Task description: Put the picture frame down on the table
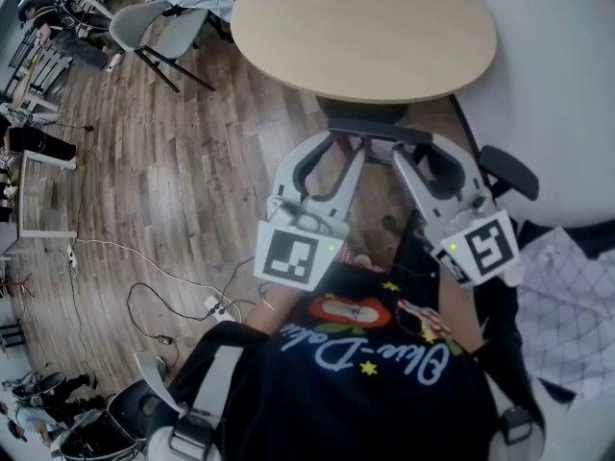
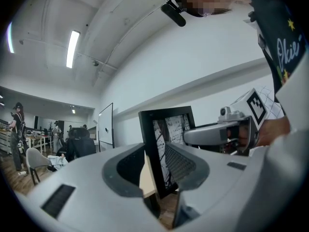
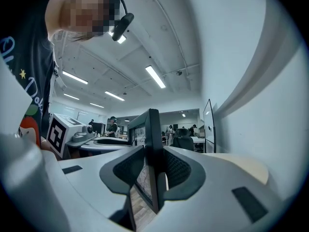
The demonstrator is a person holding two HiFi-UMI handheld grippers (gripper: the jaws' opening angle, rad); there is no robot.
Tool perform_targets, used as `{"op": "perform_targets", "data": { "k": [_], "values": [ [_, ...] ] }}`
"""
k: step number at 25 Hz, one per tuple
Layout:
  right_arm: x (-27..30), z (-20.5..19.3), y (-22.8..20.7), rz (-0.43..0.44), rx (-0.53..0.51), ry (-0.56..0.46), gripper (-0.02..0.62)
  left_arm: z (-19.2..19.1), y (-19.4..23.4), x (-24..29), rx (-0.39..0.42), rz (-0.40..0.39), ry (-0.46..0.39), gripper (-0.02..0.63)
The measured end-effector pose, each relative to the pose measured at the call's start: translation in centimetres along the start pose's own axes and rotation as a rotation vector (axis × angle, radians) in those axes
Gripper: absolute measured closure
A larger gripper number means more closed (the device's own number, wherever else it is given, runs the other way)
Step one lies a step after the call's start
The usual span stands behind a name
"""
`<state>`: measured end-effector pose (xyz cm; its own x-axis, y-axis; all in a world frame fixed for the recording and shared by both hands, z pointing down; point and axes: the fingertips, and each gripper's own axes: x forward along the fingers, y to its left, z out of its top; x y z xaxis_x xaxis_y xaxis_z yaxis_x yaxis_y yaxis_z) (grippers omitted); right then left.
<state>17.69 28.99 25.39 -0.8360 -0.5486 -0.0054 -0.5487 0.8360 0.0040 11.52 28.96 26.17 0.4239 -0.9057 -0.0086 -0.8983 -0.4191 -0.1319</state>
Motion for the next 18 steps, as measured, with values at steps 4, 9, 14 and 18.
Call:
{"op": "perform_targets", "data": {
  "k": [4,9,14,18],
  "values": [
    [1.5,0.2,-1.7,-0.037,-0.011,-0.001,0.499,0.2,1.4,2.2,0.005,-0.038,-0.02,0.492],
    [3.8,0.6,-3.9,-0.091,-0.02,-0.005,0.499,0.3,3.4,4.9,0.011,-0.093,-0.038,0.492],
    [6.1,0.5,-5.7,-0.123,-0.015,0.003,0.499,0.0,5.5,7.2,0.011,-0.125,-0.042,0.492],
    [8.4,0.3,-6.3,-0.118,-0.014,0.01,0.499,-0.7,7.7,8.2,-0.008,-0.12,-0.038,0.491]
  ]
}}
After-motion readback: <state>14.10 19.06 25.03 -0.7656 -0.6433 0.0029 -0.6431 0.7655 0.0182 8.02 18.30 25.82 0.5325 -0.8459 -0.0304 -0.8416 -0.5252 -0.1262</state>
